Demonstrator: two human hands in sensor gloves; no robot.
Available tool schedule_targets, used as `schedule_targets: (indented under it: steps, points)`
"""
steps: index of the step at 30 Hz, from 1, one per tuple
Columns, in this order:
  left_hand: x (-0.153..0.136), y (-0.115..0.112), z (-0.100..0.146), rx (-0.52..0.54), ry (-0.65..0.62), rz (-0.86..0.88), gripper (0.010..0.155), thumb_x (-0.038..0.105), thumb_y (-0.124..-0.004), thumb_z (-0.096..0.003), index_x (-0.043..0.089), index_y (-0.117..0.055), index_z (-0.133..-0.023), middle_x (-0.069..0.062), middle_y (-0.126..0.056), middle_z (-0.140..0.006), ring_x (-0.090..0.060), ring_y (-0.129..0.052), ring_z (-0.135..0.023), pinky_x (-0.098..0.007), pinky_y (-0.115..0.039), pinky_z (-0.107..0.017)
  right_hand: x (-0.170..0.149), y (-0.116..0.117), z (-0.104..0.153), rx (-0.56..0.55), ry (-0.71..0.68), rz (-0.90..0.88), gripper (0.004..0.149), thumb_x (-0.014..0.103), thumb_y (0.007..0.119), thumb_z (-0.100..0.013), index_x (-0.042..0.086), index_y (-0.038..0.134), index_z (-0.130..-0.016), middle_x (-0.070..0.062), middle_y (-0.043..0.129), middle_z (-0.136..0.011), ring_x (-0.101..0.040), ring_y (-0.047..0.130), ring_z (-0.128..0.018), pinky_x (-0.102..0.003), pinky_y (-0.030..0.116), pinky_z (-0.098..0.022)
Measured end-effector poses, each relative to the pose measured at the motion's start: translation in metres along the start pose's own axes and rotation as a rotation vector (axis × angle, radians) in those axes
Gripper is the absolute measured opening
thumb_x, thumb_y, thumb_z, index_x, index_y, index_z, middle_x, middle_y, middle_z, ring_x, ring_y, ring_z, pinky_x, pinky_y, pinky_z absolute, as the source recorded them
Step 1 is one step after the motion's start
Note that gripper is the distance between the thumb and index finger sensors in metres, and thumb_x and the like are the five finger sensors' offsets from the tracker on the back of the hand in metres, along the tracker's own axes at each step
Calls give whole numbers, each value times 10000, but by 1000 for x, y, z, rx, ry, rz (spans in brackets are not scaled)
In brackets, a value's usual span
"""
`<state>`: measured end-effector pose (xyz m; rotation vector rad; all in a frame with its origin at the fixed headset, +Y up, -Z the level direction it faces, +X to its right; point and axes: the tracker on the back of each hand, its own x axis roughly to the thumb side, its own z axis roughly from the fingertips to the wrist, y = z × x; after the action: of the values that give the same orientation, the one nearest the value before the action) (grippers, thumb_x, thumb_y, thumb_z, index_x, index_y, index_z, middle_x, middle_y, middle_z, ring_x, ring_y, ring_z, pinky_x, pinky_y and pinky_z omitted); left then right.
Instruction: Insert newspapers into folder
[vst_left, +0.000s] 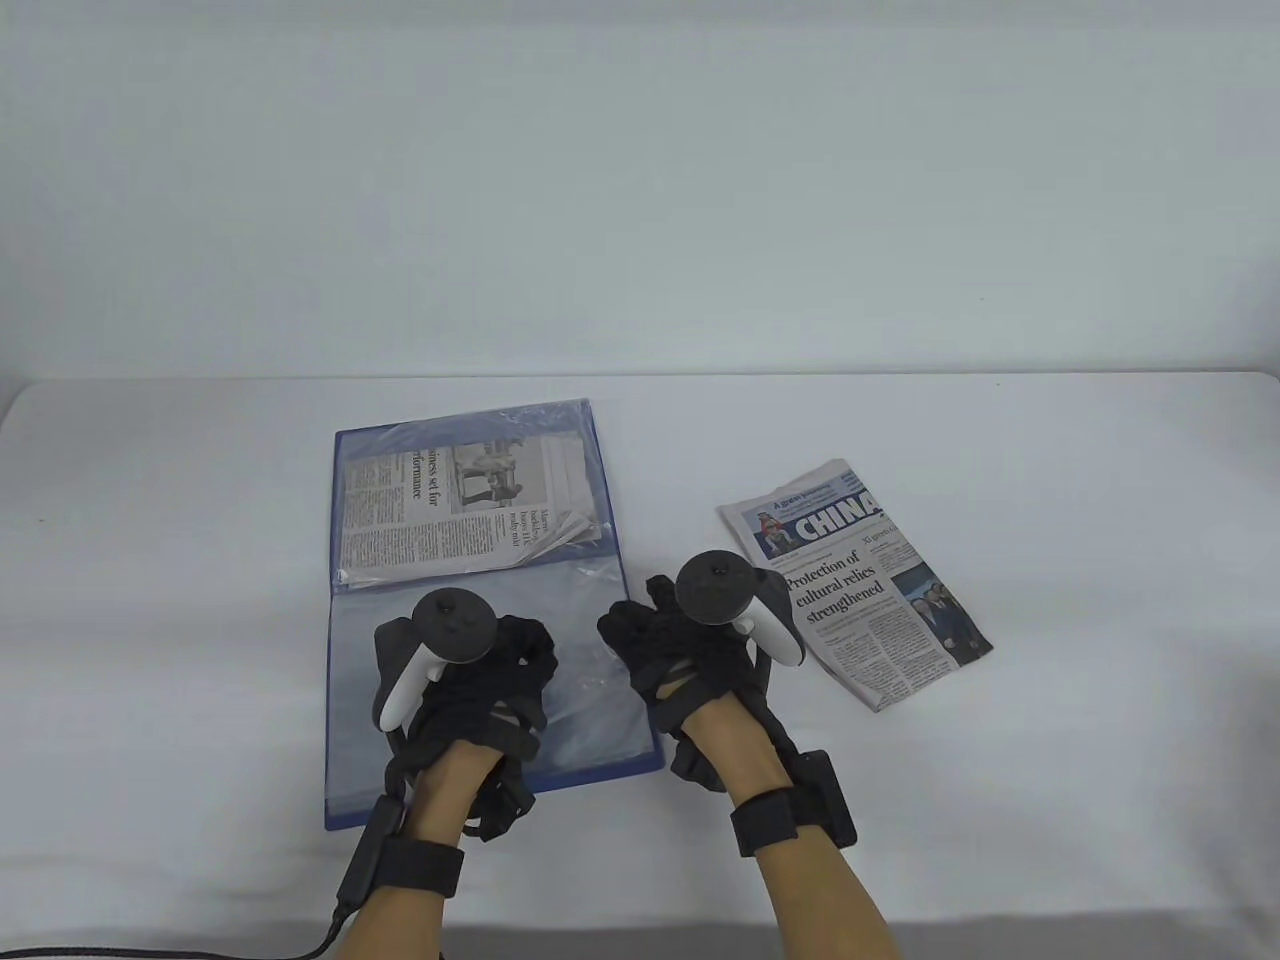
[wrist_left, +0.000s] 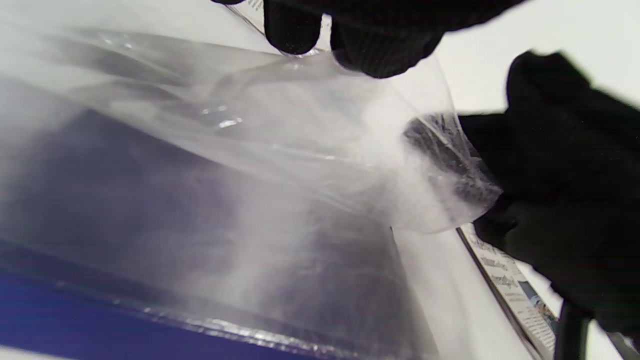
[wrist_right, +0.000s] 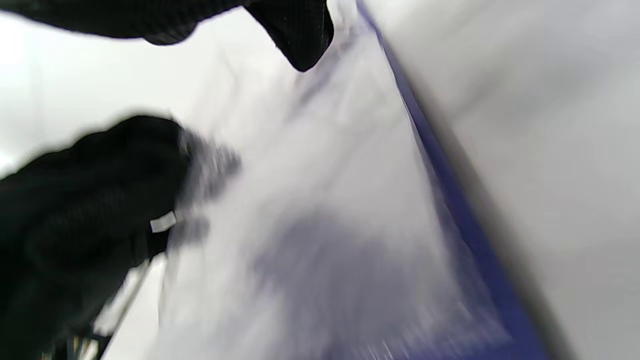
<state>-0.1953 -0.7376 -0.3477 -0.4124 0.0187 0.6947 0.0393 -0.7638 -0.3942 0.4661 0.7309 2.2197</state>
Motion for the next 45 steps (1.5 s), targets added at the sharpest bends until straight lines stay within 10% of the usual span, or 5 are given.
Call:
schedule_targets:
  steps: [11, 18, 23, 28, 45]
  points:
    - [-4, 2, 1, 41, -17, 78, 429, 434, -624, -627, 298, -528, -1023, -16, -417, -1236, -374, -235, -1203, -635, -312, -888, 0, 7, -7, 151, 32, 26, 746, 540, 588, -567, -63, 648, -1003, -236, 157, -1093, -535, -120, -887, -755, 35, -528]
    - [-2, -3, -1, 12, -16, 53, 430, 434, -627, -628, 296, -536, -1025, -29, -416, -1237, -382, -231, -1199, -639, -309, -883, -25, -78, 47, -188, 75, -60, 697, 449, 668, -604, -26, 433, -1055, -263, 77, -1069, -558, -23, -934, -773, 69, -554]
    - [2, -5, 0, 0, -30, 37, 430, 432, -629, -628, 291, -540, -1024, -39, -417, -1237, -386, -230, -1196, -641, -309, -880, -121, -133, 119, -562, 520, -106, 650, 327, 708, -604, -16, 387, -1054, -276, 90, -1056, -560, 59, -950, -769, 89, -559]
    - [1, -6, 0, -16, -23, 30, 430, 431, -628, -628, 290, -539, -1025, -37, -412, -1238, -389, -226, -1195, -641, -305, -879, -205, -117, 159, -690, 809, -254, 775, 274, 782, -592, -33, 269, -1086, -283, 127, -1049, -527, 96, -944, -759, 93, -563]
    - [4, -6, 2, -32, -33, -8, 431, 410, -626, -622, 281, -539, -1024, -33, -412, -1238, -391, -235, -1196, -641, -314, -880, -198, -119, 156, -678, 787, -76, 453, 151, 817, -553, 98, 653, -972, -254, 263, -1073, -530, 220, -968, -725, 221, -631]
